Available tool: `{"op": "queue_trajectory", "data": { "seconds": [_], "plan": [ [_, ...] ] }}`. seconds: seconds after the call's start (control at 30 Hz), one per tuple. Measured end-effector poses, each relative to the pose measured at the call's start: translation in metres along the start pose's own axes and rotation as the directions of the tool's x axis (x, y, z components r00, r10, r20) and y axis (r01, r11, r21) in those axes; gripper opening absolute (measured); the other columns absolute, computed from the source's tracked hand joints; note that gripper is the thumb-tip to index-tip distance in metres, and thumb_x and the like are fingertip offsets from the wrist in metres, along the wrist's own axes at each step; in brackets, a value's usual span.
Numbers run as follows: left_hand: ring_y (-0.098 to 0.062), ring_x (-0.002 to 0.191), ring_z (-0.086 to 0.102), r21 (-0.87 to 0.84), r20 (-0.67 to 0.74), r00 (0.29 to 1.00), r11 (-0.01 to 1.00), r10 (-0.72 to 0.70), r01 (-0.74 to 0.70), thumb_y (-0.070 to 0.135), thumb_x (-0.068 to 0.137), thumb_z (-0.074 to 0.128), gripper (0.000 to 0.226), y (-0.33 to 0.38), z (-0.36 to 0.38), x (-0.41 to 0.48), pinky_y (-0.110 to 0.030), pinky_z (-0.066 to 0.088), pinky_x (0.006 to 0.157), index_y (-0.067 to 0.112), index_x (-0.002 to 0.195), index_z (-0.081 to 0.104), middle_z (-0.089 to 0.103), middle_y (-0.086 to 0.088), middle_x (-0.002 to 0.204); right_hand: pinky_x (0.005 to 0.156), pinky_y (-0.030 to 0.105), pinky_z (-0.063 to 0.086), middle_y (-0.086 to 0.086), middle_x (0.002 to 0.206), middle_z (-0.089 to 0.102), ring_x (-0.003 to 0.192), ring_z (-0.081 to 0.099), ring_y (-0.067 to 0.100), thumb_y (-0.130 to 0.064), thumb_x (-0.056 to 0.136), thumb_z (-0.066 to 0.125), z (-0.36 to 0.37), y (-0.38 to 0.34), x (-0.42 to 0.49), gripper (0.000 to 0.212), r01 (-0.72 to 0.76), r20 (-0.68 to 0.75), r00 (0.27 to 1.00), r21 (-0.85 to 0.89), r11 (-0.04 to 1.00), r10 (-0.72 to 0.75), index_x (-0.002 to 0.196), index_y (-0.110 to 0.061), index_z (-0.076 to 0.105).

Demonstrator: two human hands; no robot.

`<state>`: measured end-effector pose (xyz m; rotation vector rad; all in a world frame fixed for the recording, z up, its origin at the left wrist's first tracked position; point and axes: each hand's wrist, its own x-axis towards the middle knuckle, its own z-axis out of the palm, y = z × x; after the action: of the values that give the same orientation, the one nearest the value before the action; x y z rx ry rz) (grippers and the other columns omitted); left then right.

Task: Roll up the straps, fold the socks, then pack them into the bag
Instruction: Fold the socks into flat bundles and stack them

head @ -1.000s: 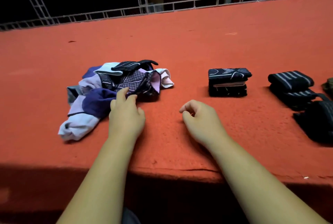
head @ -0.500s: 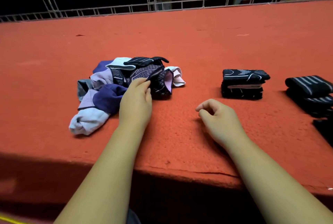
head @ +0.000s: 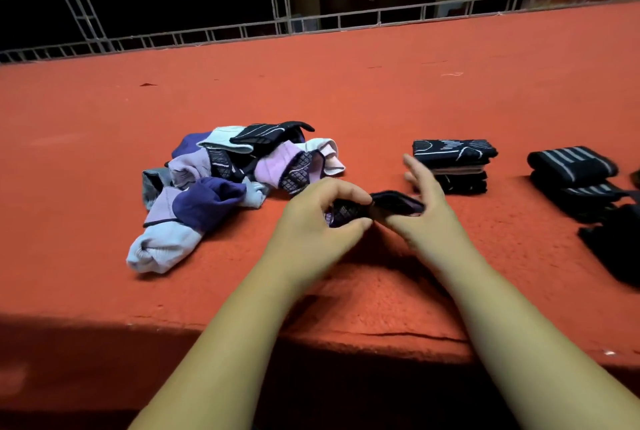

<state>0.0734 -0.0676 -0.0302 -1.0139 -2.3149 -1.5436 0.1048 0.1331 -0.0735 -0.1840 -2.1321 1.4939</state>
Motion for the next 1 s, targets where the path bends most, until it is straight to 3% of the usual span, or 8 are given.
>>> {"op": "queue_trajectory", "data": {
  "seconds": [0.17,0.27,0.4,0.53,0.63,0.73,0.87,1.0],
  "plan": [
    [-0.007,0.093,0.070,-0.464,-0.135,0.981,0.884,-0.139,0.062,-0.014,0.090,0.072,0.037,0.000,-0.007,0.008,-0.021,0.054,0.085,0.013,0.114,0.065,0.078,0.007,0.099,0.104,0.031,0.050,-0.007,0.114,0.078,0.110,0.068,0.002,-0.011,0.091,0.080,-0.014,-0.015,-0.010,0.026,0.053,0.169,0.984,0.056,0.997,-0.062,0.112,-0.026,0.081],
    [-0.014,0.101,0.073,-0.487,-0.090,0.980,0.866,-0.180,0.115,0.000,0.094,0.075,0.035,-0.006,-0.016,0.011,-0.026,0.057,0.088,0.008,0.127,0.065,0.079,-0.003,0.111,0.089,0.027,0.053,0.000,0.105,0.082,0.095,0.070,0.003,-0.014,0.095,0.077,-0.020,-0.031,-0.018,0.014,0.024,0.179,0.983,0.122,0.992,-0.046,0.106,-0.020,0.084],
    [-0.017,0.100,0.069,-0.465,-0.015,0.977,0.866,-0.214,0.183,0.006,0.098,0.071,0.022,-0.015,-0.018,0.007,-0.033,0.055,0.093,0.003,0.120,0.074,0.078,-0.012,0.114,0.082,0.039,0.052,0.002,0.099,0.081,0.089,0.068,0.013,-0.025,0.097,0.076,-0.028,-0.044,-0.026,0.017,0.001,0.142,0.989,0.204,0.979,-0.031,0.099,-0.009,0.082],
    [-0.031,0.102,0.068,-0.706,0.066,0.963,0.670,-0.261,0.230,0.019,0.095,0.072,0.036,-0.003,-0.012,0.012,-0.043,0.055,0.092,-0.007,0.120,0.069,0.074,-0.025,0.118,0.084,0.045,0.050,0.030,0.100,0.076,0.088,0.065,0.025,-0.030,0.095,0.075,-0.036,-0.058,-0.029,0.035,-0.030,0.119,0.993,0.369,0.929,-0.015,0.100,0.005,0.076],
    [-0.030,0.097,0.071,-0.749,0.172,0.940,0.581,-0.296,0.320,0.023,0.098,0.068,0.039,0.005,-0.001,0.014,-0.036,0.060,0.083,-0.005,0.125,0.070,0.074,-0.025,0.119,0.084,0.041,0.058,0.024,0.104,0.079,0.089,0.073,0.030,-0.020,0.099,0.070,-0.038,-0.066,-0.029,0.022,-0.142,0.123,0.988,0.534,0.833,0.089,0.104,-0.002,0.080],
    [-0.032,0.098,0.074,-0.701,0.311,0.879,0.537,-0.361,0.469,0.019,0.096,0.071,0.034,-0.012,0.011,0.012,-0.041,0.063,0.088,-0.002,0.123,0.072,0.075,-0.025,0.118,0.076,0.040,0.056,0.017,0.094,0.081,0.079,0.074,0.026,-0.026,0.100,0.071,-0.041,-0.049,-0.024,0.022,-0.203,0.102,0.979,0.416,0.887,0.176,0.096,-0.007,0.080],
    [-0.035,0.108,0.071,-0.529,0.395,0.789,0.586,-0.470,0.614,0.004,0.096,0.070,0.030,-0.040,0.023,0.013,-0.045,0.060,0.098,-0.003,0.125,0.069,0.074,-0.026,0.124,0.064,0.032,0.042,-0.001,0.064,0.069,0.057,0.058,0.015,-0.039,0.099,0.071,-0.049,-0.009,-0.019,0.032,-0.233,0.096,0.967,-0.049,0.971,0.237,0.082,-0.012,0.074],
    [-0.032,0.102,0.074,-0.500,0.371,0.784,0.605,-0.497,0.620,0.001,0.096,0.071,0.029,-0.049,0.030,0.018,-0.043,0.063,0.091,-0.001,0.125,0.068,0.077,-0.021,0.117,0.050,0.023,0.043,0.000,0.072,0.069,0.056,0.055,0.011,-0.026,0.100,0.072,-0.054,-0.005,-0.017,0.011,-0.285,0.241,0.933,0.045,0.958,0.266,0.101,-0.016,0.077]
  ]
}}
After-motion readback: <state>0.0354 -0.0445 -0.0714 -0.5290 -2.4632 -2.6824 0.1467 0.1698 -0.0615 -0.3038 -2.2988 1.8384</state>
